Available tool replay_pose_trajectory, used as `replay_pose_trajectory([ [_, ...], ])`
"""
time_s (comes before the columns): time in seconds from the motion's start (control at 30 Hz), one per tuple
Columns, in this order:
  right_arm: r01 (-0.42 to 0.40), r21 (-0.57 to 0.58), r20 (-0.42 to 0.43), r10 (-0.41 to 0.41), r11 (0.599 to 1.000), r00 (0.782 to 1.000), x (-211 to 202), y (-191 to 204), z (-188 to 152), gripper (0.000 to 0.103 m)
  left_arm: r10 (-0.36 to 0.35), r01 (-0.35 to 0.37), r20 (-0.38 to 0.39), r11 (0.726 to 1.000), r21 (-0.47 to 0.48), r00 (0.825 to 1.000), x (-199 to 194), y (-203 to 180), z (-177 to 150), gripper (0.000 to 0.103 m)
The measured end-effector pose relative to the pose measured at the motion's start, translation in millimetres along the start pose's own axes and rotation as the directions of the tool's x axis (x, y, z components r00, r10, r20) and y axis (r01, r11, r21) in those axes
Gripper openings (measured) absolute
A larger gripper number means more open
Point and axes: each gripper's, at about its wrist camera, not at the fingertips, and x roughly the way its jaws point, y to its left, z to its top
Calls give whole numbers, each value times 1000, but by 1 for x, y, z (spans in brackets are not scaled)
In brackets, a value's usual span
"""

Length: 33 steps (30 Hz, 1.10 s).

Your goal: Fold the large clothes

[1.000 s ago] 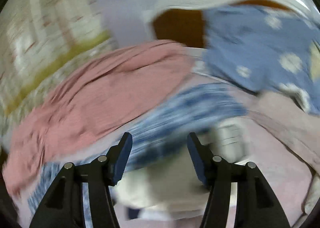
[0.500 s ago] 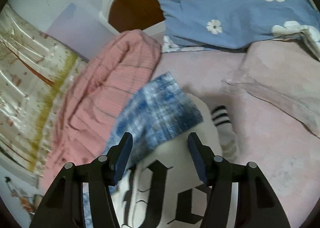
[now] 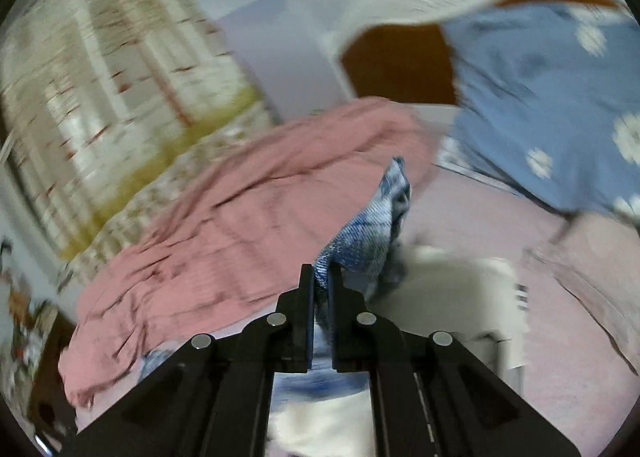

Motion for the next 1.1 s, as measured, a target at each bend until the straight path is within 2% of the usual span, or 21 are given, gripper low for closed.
replay_pose_trajectory([
  [0.07,2,-68,22,0,998,1000,-2,48,-5,7,-26,26,4,999,-28,1000,-3,7,3,79],
  [0.17,-41,-216,23,47,975,999,6,146,-27,7,-96,94,-16,990,-107,995,-2,22,5,79],
  [0.2,-63,-251,12,68,966,998,10,175,-37,7,-97,94,-15,989,-113,995,-2,24,5,79],
  [0.33,-182,-329,-42,178,927,983,20,265,-84,7,-7,7,2,998,-68,1000,0,25,5,79],
  [0.4,-234,-339,-70,224,911,972,30,304,-121,7,-10,10,-2,997,-77,1000,2,27,5,79],
  [0.47,-246,-339,-79,233,908,969,43,326,-156,7,-21,20,-13,995,-93,1000,5,31,4,79],
  [0.57,-199,-364,-59,191,910,980,64,353,-217,7,-17,14,-26,995,-101,1000,11,37,2,79],
  [0.63,-258,-347,-149,219,902,964,86,364,-257,7,-18,14,-36,993,-113,999,15,41,1,78],
  [0.7,-312,-306,-246,242,900,939,111,372,-291,7,-19,12,-47,992,-128,999,18,45,0,76],
  [0.8,-359,-311,-342,249,880,906,133,377,-328,7,-33,24,-58,989,-143,998,21,47,-2,75],
  [0.87,-350,-353,-349,225,867,910,137,377,-340,7,-45,37,-60,991,-126,997,22,42,-3,75],
  [0.9,-299,-389,-306,184,871,934,133,372,-343,8,-46,38,-62,993,-115,997,23,38,-4,75],
  [0.93,-266,-406,-272,162,874,948,130,369,-342,13,-48,42,-65,994,-97,997,24,31,-5,75],
  [0.97,-261,-409,-260,163,874,952,125,362,-339,15,-55,49,-70,996,-79,996,26,25,-7,75],
  [1.03,-278,-389,-274,177,878,945,120,350,-329,30,-64,60,-85,997,-46,994,29,11,-11,75],
  [1.1,-292,-353,-271,202,889,941,111,331,-312,35,-83,81,-99,996,-22,992,31,-3,-15,75],
])
